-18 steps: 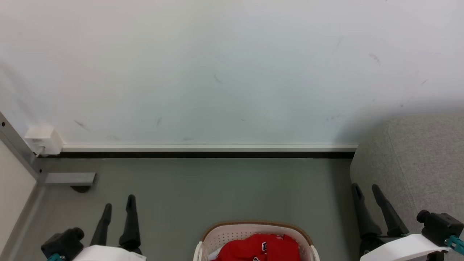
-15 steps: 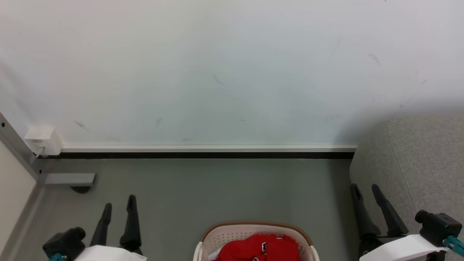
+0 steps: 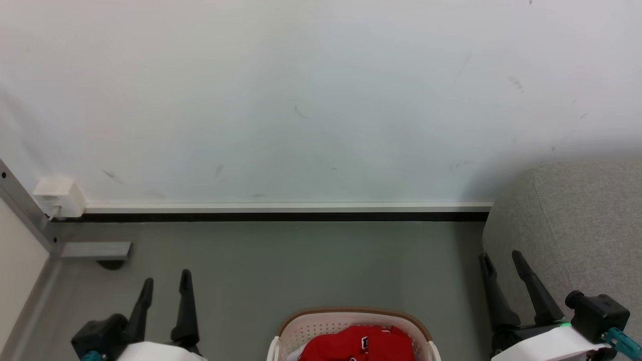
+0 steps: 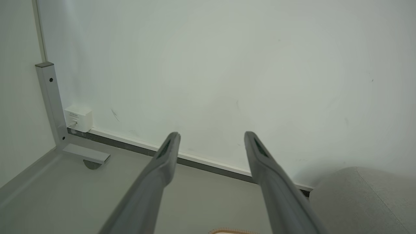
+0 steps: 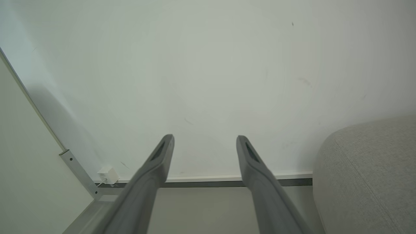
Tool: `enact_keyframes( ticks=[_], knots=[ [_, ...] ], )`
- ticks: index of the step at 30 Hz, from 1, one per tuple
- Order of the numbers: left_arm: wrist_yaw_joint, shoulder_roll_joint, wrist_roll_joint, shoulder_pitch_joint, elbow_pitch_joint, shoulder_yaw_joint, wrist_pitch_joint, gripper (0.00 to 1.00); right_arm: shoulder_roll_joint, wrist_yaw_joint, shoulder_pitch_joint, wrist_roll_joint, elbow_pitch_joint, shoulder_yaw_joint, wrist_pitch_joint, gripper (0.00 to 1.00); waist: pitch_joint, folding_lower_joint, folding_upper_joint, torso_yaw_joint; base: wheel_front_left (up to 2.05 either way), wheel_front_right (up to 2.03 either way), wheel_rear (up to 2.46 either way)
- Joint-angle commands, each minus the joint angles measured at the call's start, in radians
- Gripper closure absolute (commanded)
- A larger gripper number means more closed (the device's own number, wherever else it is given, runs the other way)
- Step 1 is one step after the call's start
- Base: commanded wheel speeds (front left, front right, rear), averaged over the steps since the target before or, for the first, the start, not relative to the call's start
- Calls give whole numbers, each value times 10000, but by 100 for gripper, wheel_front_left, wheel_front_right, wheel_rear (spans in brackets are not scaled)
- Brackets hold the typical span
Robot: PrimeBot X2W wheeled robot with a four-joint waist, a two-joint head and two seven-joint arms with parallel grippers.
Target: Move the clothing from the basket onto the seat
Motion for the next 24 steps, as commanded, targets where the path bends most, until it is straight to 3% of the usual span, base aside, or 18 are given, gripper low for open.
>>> enact_keyframes(
  ticks=[1, 24],
  knots=[
    [64, 102, 400, 51, -89, -4, -118, 0, -24, -16, -198, -298, -108, 15, -119, 0, -7, 0, 0, -8, 0, 0, 0],
    [242, 117, 2258, 211, -271, -131, -595, 0, -64, -21, -224, -1861, -55, 352, -591, 0, -137, 0, 0, -165, 0, 0, 0]
  ],
)
